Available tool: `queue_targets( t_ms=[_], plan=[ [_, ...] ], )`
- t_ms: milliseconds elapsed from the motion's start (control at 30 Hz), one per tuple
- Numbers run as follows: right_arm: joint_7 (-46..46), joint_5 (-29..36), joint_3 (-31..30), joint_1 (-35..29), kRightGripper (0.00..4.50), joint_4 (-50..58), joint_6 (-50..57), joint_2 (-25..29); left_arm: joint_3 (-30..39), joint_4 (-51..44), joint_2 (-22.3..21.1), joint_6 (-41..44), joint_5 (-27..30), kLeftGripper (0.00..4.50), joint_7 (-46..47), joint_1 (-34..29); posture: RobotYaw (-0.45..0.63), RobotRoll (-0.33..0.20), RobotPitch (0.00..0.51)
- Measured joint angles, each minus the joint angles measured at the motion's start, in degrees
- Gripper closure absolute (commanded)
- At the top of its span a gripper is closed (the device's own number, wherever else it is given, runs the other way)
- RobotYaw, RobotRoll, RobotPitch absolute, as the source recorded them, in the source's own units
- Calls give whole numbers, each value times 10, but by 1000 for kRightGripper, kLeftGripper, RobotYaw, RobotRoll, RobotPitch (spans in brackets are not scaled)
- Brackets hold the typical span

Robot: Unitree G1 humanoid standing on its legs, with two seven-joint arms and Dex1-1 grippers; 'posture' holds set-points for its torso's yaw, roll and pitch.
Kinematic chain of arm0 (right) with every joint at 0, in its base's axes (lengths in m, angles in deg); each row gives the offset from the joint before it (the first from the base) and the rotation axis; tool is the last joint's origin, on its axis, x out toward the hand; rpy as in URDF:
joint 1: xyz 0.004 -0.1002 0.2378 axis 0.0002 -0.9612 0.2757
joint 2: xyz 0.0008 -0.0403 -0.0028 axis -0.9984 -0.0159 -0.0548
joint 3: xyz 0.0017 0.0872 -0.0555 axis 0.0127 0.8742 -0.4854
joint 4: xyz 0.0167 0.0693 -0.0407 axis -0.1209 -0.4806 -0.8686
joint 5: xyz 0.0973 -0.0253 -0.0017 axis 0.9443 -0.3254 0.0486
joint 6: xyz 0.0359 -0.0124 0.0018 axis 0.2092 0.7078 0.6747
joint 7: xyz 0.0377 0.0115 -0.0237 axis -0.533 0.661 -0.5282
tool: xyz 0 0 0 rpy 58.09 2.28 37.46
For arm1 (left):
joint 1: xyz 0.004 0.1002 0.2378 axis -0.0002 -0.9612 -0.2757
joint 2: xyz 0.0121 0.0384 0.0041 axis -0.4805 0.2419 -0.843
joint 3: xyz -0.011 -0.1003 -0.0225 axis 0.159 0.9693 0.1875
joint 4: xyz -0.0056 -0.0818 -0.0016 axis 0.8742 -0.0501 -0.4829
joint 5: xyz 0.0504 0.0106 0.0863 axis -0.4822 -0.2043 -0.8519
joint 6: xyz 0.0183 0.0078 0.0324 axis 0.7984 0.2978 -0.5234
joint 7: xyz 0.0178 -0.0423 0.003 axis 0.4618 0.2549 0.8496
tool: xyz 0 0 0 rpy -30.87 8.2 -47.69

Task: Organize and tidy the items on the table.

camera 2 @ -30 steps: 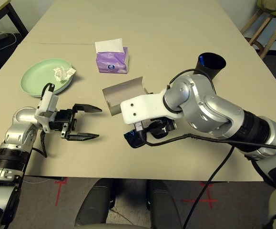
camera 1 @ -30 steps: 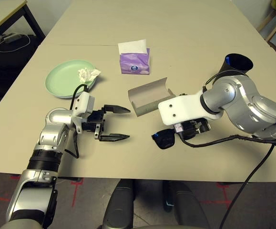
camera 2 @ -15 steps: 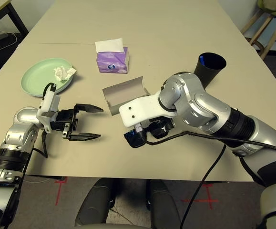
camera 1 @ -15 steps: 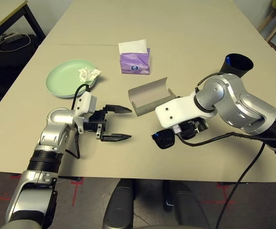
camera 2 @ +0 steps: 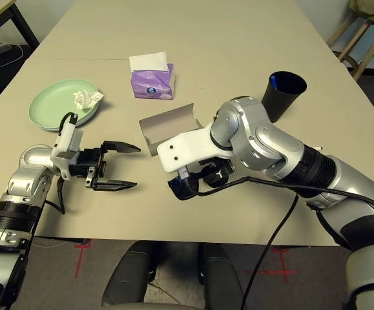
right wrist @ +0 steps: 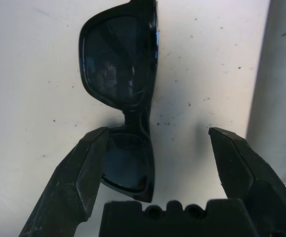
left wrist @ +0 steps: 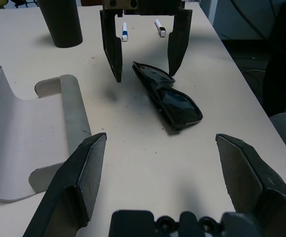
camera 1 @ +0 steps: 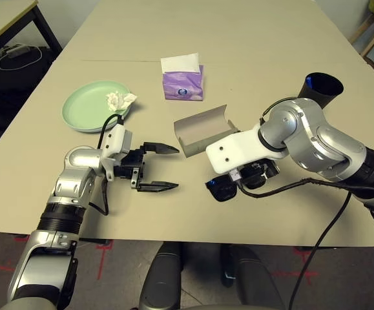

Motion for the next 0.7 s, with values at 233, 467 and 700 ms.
queue_targets(
  t_ms=[233,467,700],
  plan=[
    [-3,-11,0,-9,0,0,18,-11,0,1,0,0,-3,15,1,0,219,0,184],
    [-3,-21,0,-12,0,0,18,-18,0,1,-3,0,-4,15,1,0,223,0,184],
    [-3,-27,0,-23,0,-1,18,-21,0,0,-5,0,-4,15,1,0,224,0,184]
  ],
)
